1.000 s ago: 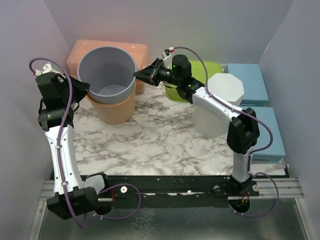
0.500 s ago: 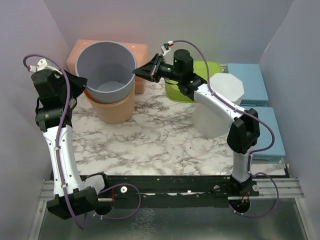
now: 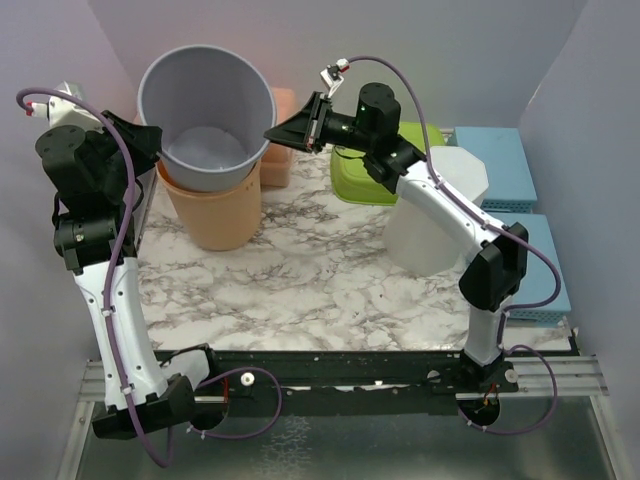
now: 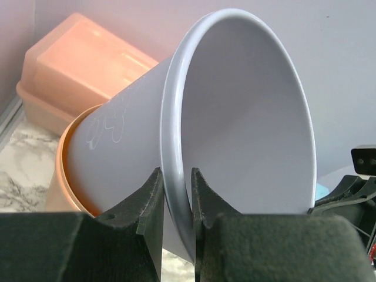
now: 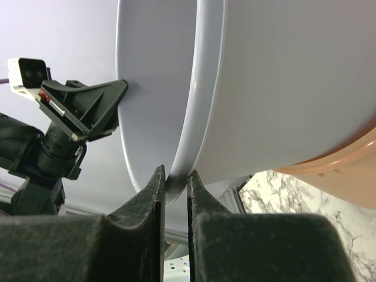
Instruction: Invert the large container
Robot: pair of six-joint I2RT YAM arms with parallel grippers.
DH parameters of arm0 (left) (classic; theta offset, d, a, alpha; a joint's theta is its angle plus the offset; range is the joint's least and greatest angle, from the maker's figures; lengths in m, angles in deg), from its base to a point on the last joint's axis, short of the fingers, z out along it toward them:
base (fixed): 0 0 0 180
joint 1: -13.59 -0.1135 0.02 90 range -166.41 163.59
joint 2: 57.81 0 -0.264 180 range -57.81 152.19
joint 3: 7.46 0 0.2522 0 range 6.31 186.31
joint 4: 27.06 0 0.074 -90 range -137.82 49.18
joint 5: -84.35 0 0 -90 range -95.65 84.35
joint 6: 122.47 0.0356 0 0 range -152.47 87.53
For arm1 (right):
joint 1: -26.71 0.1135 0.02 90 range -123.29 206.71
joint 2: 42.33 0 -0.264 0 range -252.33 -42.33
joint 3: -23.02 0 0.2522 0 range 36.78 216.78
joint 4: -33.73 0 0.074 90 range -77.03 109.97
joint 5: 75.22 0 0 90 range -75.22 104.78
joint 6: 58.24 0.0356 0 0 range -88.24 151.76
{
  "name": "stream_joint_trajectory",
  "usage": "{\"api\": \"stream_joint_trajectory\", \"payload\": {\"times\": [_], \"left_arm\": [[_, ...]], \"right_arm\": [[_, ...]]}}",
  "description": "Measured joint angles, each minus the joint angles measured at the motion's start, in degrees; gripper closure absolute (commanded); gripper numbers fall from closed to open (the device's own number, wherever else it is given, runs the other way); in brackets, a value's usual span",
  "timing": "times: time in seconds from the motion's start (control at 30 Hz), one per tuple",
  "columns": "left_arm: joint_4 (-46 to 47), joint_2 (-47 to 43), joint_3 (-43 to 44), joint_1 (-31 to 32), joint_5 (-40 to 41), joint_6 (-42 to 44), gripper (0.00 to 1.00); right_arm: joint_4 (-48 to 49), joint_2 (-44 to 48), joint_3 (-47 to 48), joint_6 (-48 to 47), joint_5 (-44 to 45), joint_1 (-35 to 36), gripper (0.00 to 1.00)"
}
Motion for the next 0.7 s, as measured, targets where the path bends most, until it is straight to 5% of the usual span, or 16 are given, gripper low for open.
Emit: {"api": "stream_joint_trajectory", "payload": {"times": [0.7], "left_arm": [[7.8, 0.1, -1.5, 2.5, -5.4, 3.8, 1.0]], "right_arm": [[1.7, 11.5, -6.9, -14.7, -0.3, 0.3, 0.99]]}}
